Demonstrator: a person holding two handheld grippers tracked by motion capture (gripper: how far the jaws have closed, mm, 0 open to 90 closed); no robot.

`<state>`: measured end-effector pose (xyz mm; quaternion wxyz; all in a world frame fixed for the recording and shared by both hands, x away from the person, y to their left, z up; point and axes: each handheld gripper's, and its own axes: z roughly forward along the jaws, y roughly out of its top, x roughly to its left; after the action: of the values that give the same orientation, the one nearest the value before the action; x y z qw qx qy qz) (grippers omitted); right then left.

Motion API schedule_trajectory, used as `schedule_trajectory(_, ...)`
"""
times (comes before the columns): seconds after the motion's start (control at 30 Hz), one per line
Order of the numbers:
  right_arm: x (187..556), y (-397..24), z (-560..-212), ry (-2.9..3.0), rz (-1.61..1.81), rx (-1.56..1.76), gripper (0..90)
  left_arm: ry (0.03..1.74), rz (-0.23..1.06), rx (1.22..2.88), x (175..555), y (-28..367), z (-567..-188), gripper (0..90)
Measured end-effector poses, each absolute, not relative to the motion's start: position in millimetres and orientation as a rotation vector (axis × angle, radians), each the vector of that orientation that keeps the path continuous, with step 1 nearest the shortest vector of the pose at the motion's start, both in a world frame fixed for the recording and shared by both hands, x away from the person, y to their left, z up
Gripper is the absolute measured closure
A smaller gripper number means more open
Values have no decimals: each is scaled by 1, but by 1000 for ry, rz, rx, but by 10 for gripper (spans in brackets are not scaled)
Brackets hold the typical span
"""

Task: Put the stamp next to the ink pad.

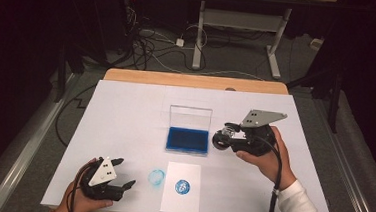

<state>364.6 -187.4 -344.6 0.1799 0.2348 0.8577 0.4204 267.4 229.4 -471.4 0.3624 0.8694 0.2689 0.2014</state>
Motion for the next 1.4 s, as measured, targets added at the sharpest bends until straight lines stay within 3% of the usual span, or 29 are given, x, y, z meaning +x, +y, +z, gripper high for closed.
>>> schedule_trajectory(1.4, 428, -161, -398, 2545, 903, 844, 569, 680, 503, 2233, 272, 227, -471, 205)
